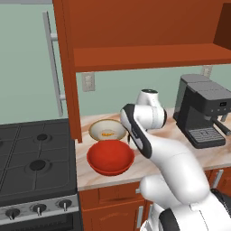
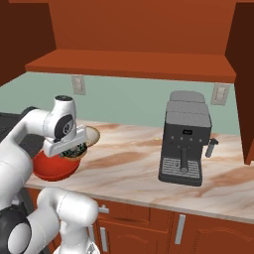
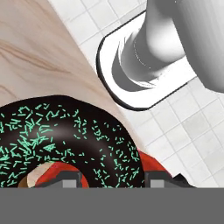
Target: Pick both bowls and place them on the counter. Then place the shrimp in one bowl and place the donut in the other bowl.
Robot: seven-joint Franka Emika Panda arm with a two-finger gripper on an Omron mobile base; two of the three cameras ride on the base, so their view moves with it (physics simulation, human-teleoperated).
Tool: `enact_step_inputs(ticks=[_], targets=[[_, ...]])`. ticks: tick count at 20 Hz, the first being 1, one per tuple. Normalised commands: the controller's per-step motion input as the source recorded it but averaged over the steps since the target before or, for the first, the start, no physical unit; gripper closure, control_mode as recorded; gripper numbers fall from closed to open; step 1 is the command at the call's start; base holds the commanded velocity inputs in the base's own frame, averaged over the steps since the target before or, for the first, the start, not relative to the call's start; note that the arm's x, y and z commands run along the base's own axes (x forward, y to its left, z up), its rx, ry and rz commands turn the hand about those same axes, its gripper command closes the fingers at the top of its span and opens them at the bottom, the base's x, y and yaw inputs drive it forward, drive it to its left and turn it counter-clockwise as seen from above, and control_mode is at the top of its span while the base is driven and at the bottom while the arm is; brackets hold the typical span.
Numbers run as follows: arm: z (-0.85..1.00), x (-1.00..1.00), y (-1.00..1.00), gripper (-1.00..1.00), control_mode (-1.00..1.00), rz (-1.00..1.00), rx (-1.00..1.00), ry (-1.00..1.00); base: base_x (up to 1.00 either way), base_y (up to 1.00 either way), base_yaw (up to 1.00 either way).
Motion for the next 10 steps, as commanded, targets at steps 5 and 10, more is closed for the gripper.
enact_step_inputs(ticks=[5, 10], targets=[[0.01, -0.01, 0.45, 1.0, -1.0, 0.0, 0.0, 0.0, 0.0, 0.0, 0.0], [-0.04, 0.04, 0.39, 1.0, -1.0, 0.0, -0.06, -0.08, 0.0, 0.0, 0.0]])
